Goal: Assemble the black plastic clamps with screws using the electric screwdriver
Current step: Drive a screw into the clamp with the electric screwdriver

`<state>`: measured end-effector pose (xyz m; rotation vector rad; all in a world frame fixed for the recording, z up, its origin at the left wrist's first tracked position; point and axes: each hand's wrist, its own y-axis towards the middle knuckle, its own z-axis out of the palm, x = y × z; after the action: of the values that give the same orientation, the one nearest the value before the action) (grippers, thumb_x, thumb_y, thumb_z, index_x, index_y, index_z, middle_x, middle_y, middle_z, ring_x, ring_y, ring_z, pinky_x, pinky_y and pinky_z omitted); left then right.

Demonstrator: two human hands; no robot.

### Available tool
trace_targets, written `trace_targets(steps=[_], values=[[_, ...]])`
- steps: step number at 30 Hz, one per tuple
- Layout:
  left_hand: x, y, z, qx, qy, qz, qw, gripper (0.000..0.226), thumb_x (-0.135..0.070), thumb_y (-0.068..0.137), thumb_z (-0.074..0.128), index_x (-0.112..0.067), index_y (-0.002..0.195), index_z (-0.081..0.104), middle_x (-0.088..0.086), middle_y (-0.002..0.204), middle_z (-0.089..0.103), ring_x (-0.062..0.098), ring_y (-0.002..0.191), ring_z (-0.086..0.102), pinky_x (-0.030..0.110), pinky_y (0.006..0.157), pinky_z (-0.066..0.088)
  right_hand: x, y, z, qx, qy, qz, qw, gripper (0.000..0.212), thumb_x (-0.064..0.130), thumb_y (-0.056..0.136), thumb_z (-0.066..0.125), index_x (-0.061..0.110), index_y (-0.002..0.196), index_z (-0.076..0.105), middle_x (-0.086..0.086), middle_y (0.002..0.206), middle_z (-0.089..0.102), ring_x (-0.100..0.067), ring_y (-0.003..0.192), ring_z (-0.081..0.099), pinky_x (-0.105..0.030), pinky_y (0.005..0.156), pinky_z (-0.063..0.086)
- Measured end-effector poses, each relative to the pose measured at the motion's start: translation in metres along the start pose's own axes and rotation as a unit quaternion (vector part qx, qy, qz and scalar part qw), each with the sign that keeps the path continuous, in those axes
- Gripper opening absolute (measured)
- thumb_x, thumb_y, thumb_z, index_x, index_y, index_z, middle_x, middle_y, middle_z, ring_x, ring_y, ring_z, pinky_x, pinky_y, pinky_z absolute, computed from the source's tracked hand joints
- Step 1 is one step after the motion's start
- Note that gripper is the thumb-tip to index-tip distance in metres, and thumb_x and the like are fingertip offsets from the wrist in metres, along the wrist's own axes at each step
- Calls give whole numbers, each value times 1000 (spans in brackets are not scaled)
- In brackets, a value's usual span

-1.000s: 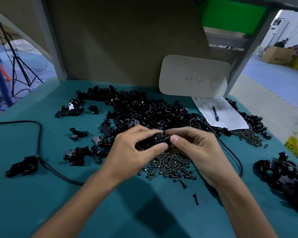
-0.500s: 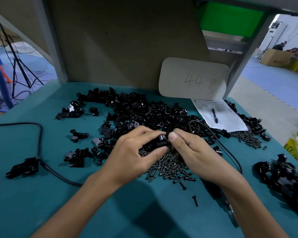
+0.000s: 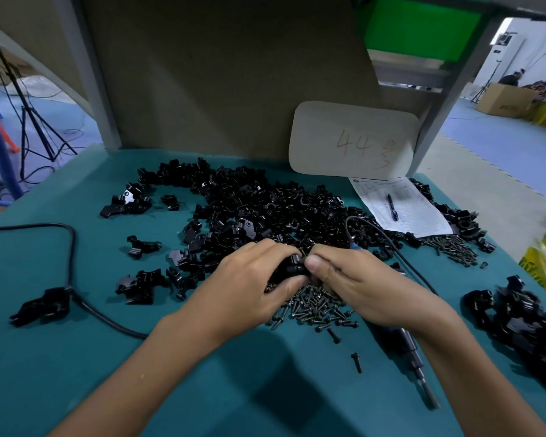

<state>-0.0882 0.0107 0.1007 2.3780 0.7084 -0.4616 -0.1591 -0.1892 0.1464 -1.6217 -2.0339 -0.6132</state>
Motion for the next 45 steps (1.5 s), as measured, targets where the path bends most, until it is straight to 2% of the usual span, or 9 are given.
trace_targets(steps=[4, 6, 9, 14, 17, 22, 26, 29, 45], values=[[13, -3, 25, 59, 64, -35, 996, 45, -62, 97, 28, -28, 120, 47, -14, 103, 50, 10, 93, 46, 30, 81, 40, -29, 0, 10, -37, -20, 56, 998, 45, 72, 93, 32, 34, 84, 54, 14, 70, 57, -1, 62, 51, -19, 57, 40], [23, -12, 40, 47, 82, -58, 994, 44, -63, 99, 26, -28, 115, 47, -14, 99, 52, 11, 90, 46, 28, 78, 41, -66, -10, 14, -81, -71, 154, 982, 43, 73, 92, 35, 41, 110, 58, 15, 96, 66, -5, 87, 63, -29, 77, 53], [37, -26, 60, -20, 150, -37, 988, 35, -53, 100, 39, -23, 99, 55, -12, 80, 56, 10, 75, 49, 23, 64, 42, -114, -32, 30, -98, -225, 341, 907, 71, 65, 96, 51, 15, 144, 40, -12, 136, 52, -34, 119, 53, -43, 95, 46], [53, -35, 84, -56, 123, -23, 991, 27, -47, 97, 44, -21, 92, 50, -13, 73, 54, 7, 63, 49, 17, 60, 37, -142, -45, 48, -142, -155, 371, 904, 55, 51, 99, 58, 10, 133, 46, -4, 103, 64, -25, 85, 60, -38, 65, 42], [56, -36, 89, -64, 132, -16, 989, 24, -44, 93, 47, -21, 90, 48, -10, 73, 54, 9, 64, 49, 15, 62, 32, -136, -48, 37, -251, 58, 339, 905, 42, 42, 98, 64, 13, 126, 52, -2, 96, 66, -20, 77, 66, -40, 66, 53], [58, -36, 92, -38, 164, 10, 986, 26, -44, 89, 48, -18, 87, 51, -8, 70, 54, 12, 61, 49, 16, 61, 31, -109, -40, 25, -355, 596, 209, 689, 50, 49, 83, 74, 17, 117, 58, -3, 93, 71, -18, 71, 67, -37, 72, 58], [58, -37, 92, -29, 154, 9, 988, 27, -43, 89, 49, -16, 87, 53, -7, 69, 54, 13, 60, 49, 21, 59, 36, -88, -9, 36, -454, 708, 162, 517, 40, 52, 77, 81, 19, 87, 60, 3, 72, 59, -14, 60, 56, -28, 63, 52], [58, -38, 91, -22, 145, -1, 989, 27, -42, 90, 48, -15, 87, 52, -7, 69, 53, 14, 60, 48, 22, 58, 35, -78, 12, 40, -519, 717, 160, 438, 34, 45, 86, 76, 21, 78, 53, 4, 67, 55, -14, 56, 52, -25, 59, 50], [58, -37, 87, 3, 131, -21, 991, 25, -42, 92, 46, -18, 86, 44, -13, 64, 39, 11, 52, 36, 23, 51, 28, -78, 31, 56, -518, 710, 159, 450, 31, 41, 84, 76, 20, 84, 53, 3, 68, 56, -15, 55, 53, -28, 60, 52]])
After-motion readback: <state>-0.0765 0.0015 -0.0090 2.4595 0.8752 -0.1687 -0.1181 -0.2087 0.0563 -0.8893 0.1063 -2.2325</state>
